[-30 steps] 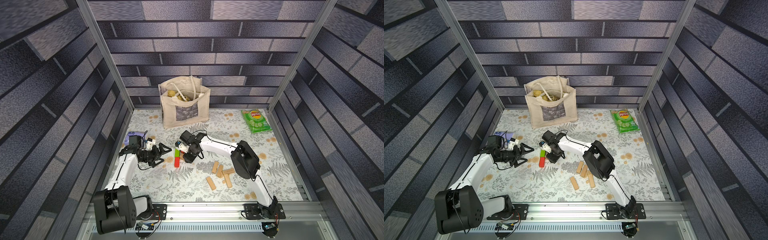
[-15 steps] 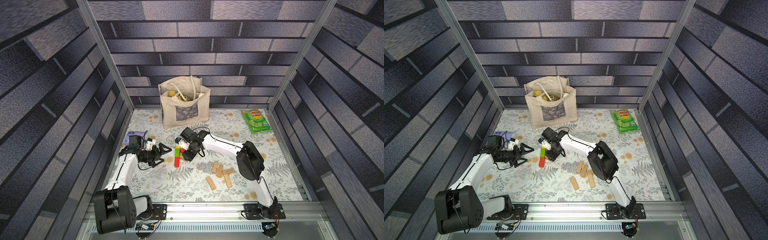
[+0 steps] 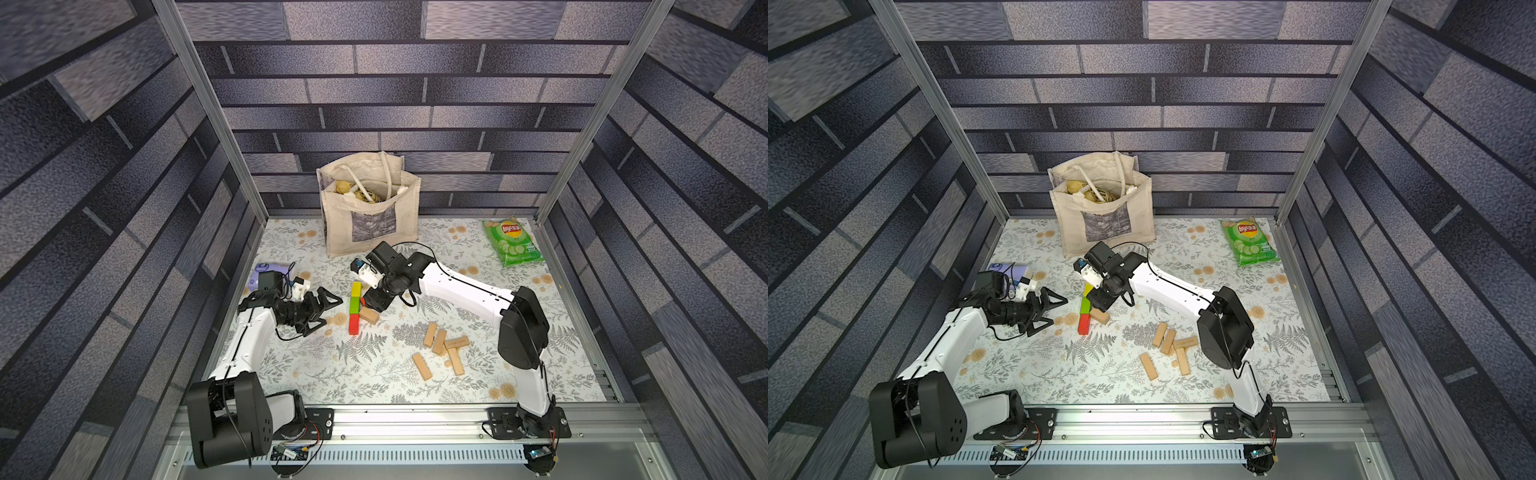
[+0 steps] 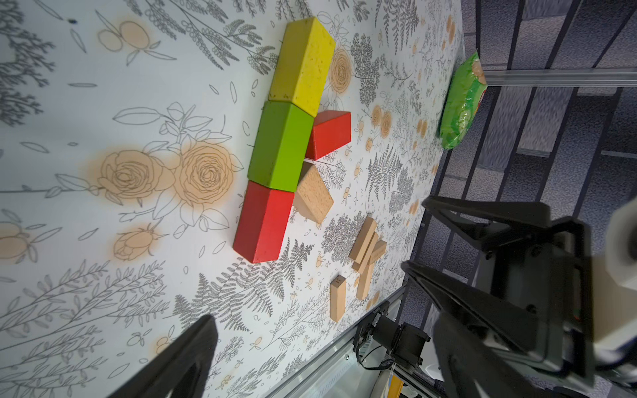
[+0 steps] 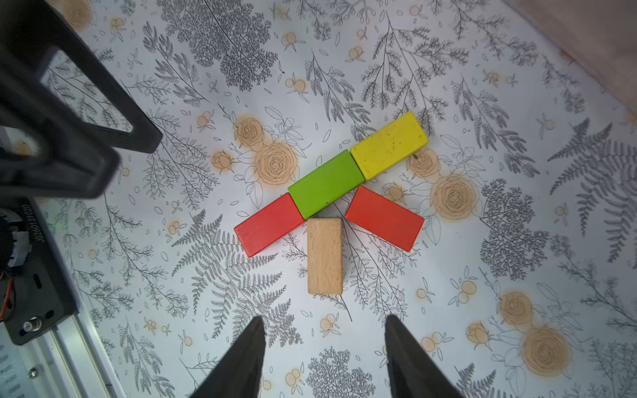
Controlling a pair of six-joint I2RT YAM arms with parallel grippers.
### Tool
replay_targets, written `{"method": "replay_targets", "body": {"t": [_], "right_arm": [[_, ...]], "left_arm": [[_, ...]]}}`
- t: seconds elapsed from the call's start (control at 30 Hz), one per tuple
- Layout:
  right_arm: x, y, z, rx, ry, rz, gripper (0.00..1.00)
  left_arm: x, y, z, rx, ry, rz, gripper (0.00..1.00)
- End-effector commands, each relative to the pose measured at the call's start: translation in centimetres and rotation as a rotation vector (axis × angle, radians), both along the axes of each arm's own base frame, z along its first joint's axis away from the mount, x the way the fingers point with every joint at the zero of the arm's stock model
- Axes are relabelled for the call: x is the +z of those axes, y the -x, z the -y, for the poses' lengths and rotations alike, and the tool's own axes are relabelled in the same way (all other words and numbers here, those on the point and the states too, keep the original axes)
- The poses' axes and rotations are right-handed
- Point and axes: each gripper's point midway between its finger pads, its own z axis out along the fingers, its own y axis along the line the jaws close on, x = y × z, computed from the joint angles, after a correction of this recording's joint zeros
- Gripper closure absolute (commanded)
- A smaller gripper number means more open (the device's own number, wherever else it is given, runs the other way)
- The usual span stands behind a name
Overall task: Assemble the letter k with building blocks
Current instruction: Assemble the building block at the center of the board.
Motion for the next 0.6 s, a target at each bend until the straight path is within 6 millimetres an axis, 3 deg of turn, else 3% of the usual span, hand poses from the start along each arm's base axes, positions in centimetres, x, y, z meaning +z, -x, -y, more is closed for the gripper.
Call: {"method": "replay_targets", "body": {"t": [0.0, 0.17, 0.23, 0.43, 0.57], "right_arm": [[1.2, -0.2, 1.0, -0.074, -0.039, 0.007, 0.41], [1.7, -1.0, 2.8, -0.295, -0.119, -0.053, 0.39], [1.3, -1.0, 3.5, -0.387, -0.158, -0.113, 0.38], [-1.0, 0.0, 5.3, -0.548, -0.213, -0.23, 0.35], [-1.6, 0.5, 5.4, -0.577, -0.271, -0.264, 0.23]], "left_arm": [[0.2, -0.4, -0.4, -0.033, -0.107, 0.034, 0.0], [-0.6, -0.9, -0.7, -0.064, -0.251, 0.015, 0.01], [-1.0, -1.2, -1.6, -0.06, -0.362, 0.007, 0.07], [-2.1, -2.9, -3.6, -0.02, -0.562, 0.006, 0.46], [-3.7, -3.3, -3.8, -0.047, -0.613, -0.029, 0.65]]}}
